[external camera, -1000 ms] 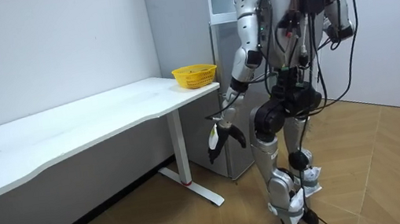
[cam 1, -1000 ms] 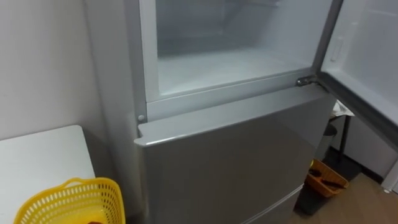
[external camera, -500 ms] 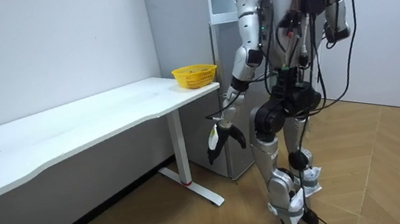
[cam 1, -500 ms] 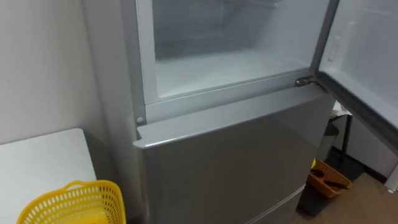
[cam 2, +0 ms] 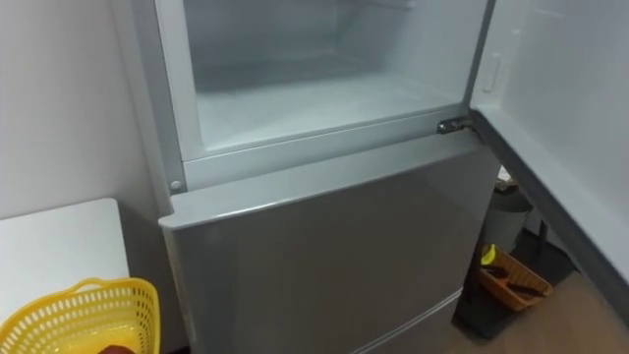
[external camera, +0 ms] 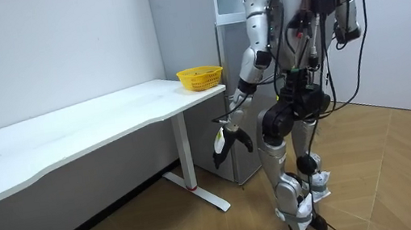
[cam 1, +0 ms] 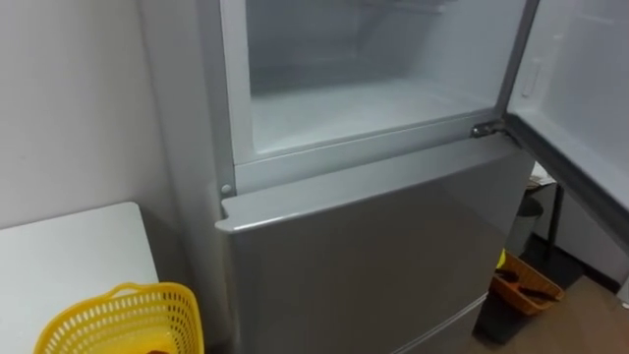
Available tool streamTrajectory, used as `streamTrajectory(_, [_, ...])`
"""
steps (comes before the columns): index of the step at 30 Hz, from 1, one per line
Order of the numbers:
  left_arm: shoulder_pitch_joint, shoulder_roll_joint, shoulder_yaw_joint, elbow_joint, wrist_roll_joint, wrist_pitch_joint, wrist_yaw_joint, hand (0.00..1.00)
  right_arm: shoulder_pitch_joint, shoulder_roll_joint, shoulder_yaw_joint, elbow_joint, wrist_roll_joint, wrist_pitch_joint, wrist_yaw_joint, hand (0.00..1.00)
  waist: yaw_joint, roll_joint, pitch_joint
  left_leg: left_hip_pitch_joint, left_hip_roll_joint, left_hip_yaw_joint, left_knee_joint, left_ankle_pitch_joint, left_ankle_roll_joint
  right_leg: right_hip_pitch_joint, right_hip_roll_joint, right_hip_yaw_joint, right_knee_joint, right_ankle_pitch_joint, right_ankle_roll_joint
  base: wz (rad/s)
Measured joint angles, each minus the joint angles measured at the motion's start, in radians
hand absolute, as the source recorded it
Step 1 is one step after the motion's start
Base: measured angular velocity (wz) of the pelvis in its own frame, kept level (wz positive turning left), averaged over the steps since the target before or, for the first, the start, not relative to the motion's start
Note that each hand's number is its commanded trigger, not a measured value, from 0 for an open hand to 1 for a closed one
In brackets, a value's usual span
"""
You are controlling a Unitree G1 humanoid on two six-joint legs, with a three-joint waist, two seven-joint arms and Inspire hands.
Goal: Retrieve from the upper fridge
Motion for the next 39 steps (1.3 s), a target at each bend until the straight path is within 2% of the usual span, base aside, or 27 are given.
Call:
streamTrajectory(2, [-0.002,0.000,-0.002,0.001,-0.002,0.000,0.000,0.00,0.000,0.000,0.019,0.000,-0.020,-0.001,-0.002,0.00,-0.001,-0.010,0.0036,-0.001,0.001,0.000,0.000,0.000,0.000,0.000,0.000,0.000,0.000,0.000,0.000,0.00])
streamTrajectory(9, [-0.023,-0.004,-0.022,0.023,-0.002,-0.001,0.000,0.00,0.005,0.000,0.101,-0.043,-0.131,-0.021,-0.002,0.00,0.008,-0.015,0.0022,-0.002,0.000,-0.001,0.001,0.000,0.000,-0.001,0.000,-0.001,0.002,0.000,0.000,0.00])
streamTrajectory(15, [-0.034,-0.003,-0.040,0.030,-0.001,-0.005,0.018,0.00,-0.027,-0.004,0.182,-0.063,-0.203,-0.021,-0.004,0.00,0.062,-0.011,-0.0005,-0.001,0.000,-0.014,0.005,0.000,0.000,0.008,-0.004,-0.019,0.000,0.000,0.000,0.07])
streamTrajectory(16, [-0.034,-0.004,-0.047,0.035,-0.001,-0.008,0.019,0.00,-0.040,-0.004,0.201,-0.063,-0.207,-0.024,-0.004,0.00,0.079,-0.010,-0.0008,0.000,0.000,-0.016,0.007,0.000,0.000,0.010,-0.004,-0.021,-0.001,0.000,0.000,0.18])
streamTrajectory(18, [-0.031,-0.004,-0.048,0.045,0.000,-0.017,0.022,0.00,-0.055,-0.004,0.237,-0.063,-0.236,-0.023,-0.003,0.00,0.088,-0.010,-0.0010,-0.001,-0.002,-0.037,0.009,0.000,0.000,0.021,-0.008,-0.038,-0.004,0.000,-0.001,0.27])
streamTrajectory(20, [-0.023,-0.004,-0.047,0.060,0.003,-0.023,0.028,0.00,-0.071,-0.004,0.266,-0.063,-0.298,-0.022,0.000,0.00,0.115,-0.017,-0.0004,-0.001,-0.003,-0.058,0.010,0.000,0.000,0.033,-0.011,-0.052,-0.008,-0.004,-0.002,0.30])
streamTrajectory(23, [0.003,-0.004,-0.046,0.058,0.007,-0.022,0.030,0.00,-0.073,-0.004,0.282,-0.077,-0.362,-0.021,0.001,0.00,0.150,-0.022,-0.0023,-0.005,-0.004,-0.082,0.022,0.001,0.000,0.045,-0.015,-0.079,-0.020,-0.005,-0.004,0.25])
streamTrajectory(27, [0.032,-0.004,-0.043,0.057,0.008,-0.015,0.028,0.00,-0.073,-0.005,0.305,-0.090,-0.379,-0.021,0.019,0.00,0.163,-0.023,-0.0021,-0.017,-0.009,-0.114,0.031,0.001,0.000,0.052,-0.022,-0.110,-0.027,-0.009,-0.002,0.27])
streamTrajectory(29, [0.039,-0.004,-0.043,0.058,0.008,-0.015,0.021,0.00,-0.067,-0.002,0.317,-0.096,-0.402,-0.033,0.016,0.00,0.172,-0.021,-0.0019,-0.026,-0.012,-0.131,0.038,0.001,0.000,0.056,-0.025,-0.126,-0.033,-0.009,-0.002,0.20])
streamTrajectory(39, [0.035,-0.004,-0.043,0.057,0.007,-0.023,0.017,0.00,-0.067,-0.009,0.318,-0.095,-0.390,-0.037,0.018,0.00,0.186,-0.012,-0.0019,-0.027,-0.012,-0.135,0.037,0.001,-0.001,0.055,-0.024,-0.130,-0.033,-0.008,-0.003,0.01])
